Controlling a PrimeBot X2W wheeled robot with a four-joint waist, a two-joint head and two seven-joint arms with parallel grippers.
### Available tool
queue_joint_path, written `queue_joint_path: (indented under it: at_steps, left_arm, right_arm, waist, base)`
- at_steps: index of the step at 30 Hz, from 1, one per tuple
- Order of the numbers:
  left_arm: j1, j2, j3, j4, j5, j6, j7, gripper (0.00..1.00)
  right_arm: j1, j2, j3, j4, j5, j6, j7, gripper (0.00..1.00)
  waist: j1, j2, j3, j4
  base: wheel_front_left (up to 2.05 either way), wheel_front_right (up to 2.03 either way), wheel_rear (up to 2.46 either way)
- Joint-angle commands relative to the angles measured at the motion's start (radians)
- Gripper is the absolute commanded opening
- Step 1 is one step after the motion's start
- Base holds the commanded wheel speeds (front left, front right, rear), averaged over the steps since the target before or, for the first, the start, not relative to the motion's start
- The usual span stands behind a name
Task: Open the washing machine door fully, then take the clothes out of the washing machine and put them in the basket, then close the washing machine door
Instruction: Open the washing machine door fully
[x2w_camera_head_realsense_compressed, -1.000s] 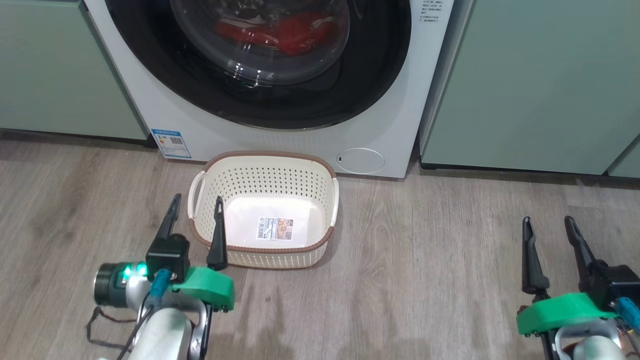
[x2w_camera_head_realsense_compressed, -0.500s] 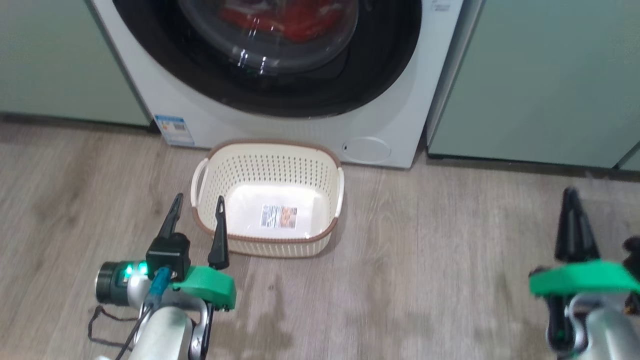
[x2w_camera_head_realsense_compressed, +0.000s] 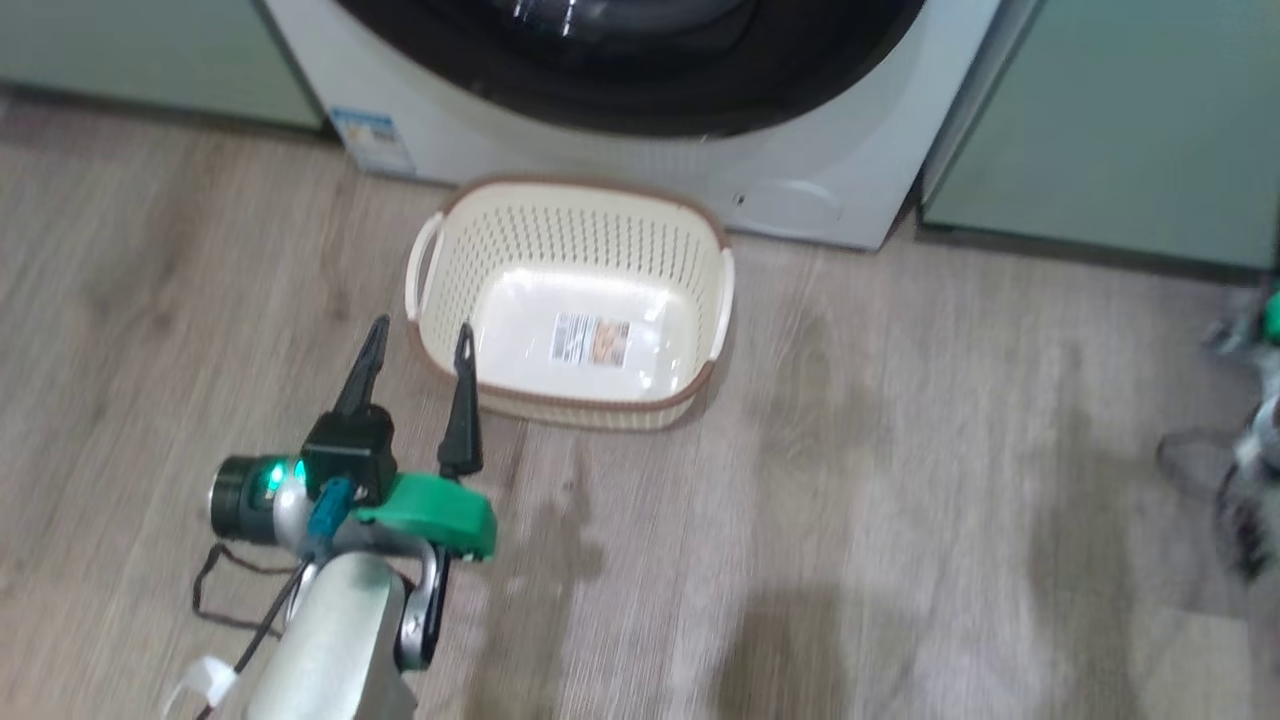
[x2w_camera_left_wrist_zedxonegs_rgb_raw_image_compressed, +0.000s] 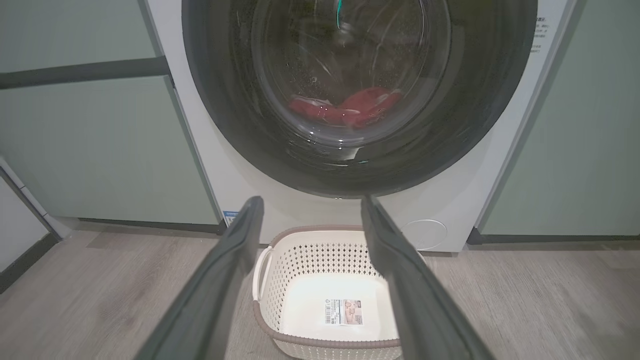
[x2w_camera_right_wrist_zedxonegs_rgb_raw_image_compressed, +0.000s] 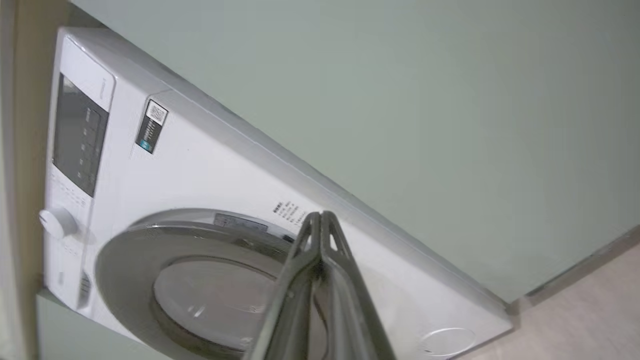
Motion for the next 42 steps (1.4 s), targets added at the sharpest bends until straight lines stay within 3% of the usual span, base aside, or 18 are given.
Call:
queue_joint_path:
  at_steps: [1, 7, 14, 26, 42]
  left_arm:
    - [-0.046, 0.007, 0.024, -0.038, -0.005, 0.007, -0.009, 1.00]
    - [-0.093, 0.007, -0.014, -0.057, -0.034, 0.028, -0.009, 1.00]
    - [-0.143, 0.007, -0.046, -0.068, -0.064, 0.043, -0.009, 1.00]
    - [-0.206, 0.007, -0.101, -0.087, -0.094, 0.064, -0.009, 1.00]
    - [-0.232, 0.007, -0.120, -0.107, -0.115, 0.081, -0.009, 1.00]
  right_arm:
    - [-0.027, -0.021, 0.021, -0.037, 0.023, -0.001, 0.019, 0.00]
    - [-0.168, -0.134, 0.001, -0.035, 0.246, -0.001, 0.214, 0.00]
    - [-0.323, -0.188, 0.000, 0.002, 0.342, -0.001, 0.416, 0.00]
    - [-0.570, -0.208, 0.030, 0.107, 0.352, -0.001, 0.624, 0.00]
    - [-0.805, -0.198, 0.088, 0.198, 0.295, -0.001, 0.725, 0.00]
  waist:
    - [0.0000, 0.0000, 0.044, 0.022]
    - [0.0000, 0.0000, 0.156, 0.058]
    - [0.0000, 0.0000, 0.251, 0.087]
    - [0.0000, 0.0000, 0.351, 0.125]
    - [0.0000, 0.0000, 0.433, 0.158]
  base:
    - [0.00, 0.00, 0.00]
    - [0.00, 0.00, 0.00]
    - [0.00, 0.00, 0.00]
    - [0.00, 0.00, 0.00]
    - [0.00, 0.00, 0.00]
